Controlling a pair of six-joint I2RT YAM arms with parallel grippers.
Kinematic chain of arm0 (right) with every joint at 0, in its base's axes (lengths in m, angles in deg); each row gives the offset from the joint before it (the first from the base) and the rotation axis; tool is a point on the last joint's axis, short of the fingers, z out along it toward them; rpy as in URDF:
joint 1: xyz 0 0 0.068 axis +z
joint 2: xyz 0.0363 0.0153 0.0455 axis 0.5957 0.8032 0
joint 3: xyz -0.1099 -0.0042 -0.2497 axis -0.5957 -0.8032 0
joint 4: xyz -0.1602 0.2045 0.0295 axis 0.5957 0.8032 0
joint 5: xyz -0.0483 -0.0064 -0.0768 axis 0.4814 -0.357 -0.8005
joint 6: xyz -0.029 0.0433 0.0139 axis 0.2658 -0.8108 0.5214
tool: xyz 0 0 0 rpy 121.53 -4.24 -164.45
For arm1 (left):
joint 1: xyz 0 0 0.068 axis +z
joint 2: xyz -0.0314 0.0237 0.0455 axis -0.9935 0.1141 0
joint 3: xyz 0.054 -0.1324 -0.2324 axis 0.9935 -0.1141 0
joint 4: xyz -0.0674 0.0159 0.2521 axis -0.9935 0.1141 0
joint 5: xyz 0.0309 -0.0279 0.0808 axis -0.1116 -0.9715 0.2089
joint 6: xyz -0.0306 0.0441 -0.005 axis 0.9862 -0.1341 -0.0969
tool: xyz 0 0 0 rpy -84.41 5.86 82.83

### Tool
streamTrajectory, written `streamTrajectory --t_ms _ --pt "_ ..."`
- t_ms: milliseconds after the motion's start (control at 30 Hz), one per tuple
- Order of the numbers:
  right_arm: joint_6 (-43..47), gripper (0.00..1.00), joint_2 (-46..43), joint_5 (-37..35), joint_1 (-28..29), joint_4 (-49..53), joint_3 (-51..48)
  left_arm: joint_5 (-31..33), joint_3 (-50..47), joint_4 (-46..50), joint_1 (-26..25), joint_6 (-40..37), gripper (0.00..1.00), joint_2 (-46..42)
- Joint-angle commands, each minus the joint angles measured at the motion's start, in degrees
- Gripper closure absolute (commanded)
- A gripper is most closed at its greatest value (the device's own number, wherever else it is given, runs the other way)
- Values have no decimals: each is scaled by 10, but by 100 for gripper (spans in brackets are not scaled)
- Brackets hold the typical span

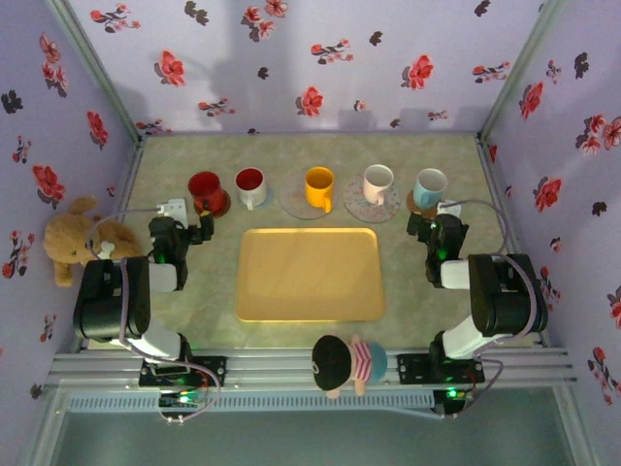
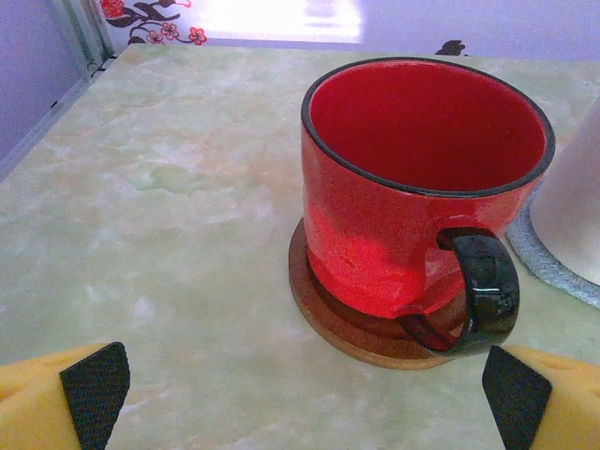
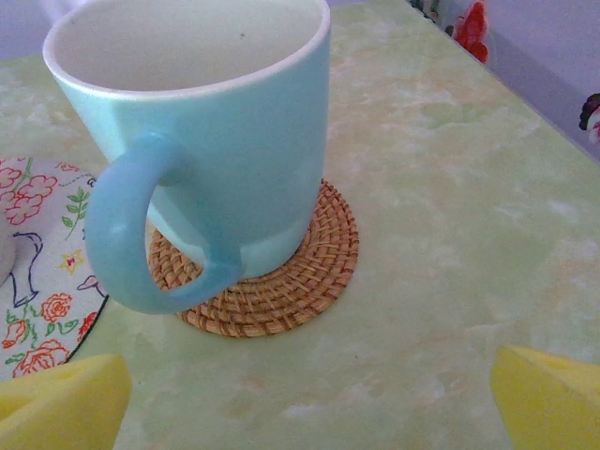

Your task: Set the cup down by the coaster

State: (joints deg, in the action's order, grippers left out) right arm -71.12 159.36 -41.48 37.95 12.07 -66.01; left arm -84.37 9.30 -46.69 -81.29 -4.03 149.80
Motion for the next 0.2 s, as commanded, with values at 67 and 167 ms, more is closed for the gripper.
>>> streamTrajectory --t_ms 67,167 --pt "8 1 0 3 -3 -19 6 13 11 8 -7 -17 0 2" --pt "8 1 0 3 -2 -20 6 13 10 7 -7 -17 0 2"
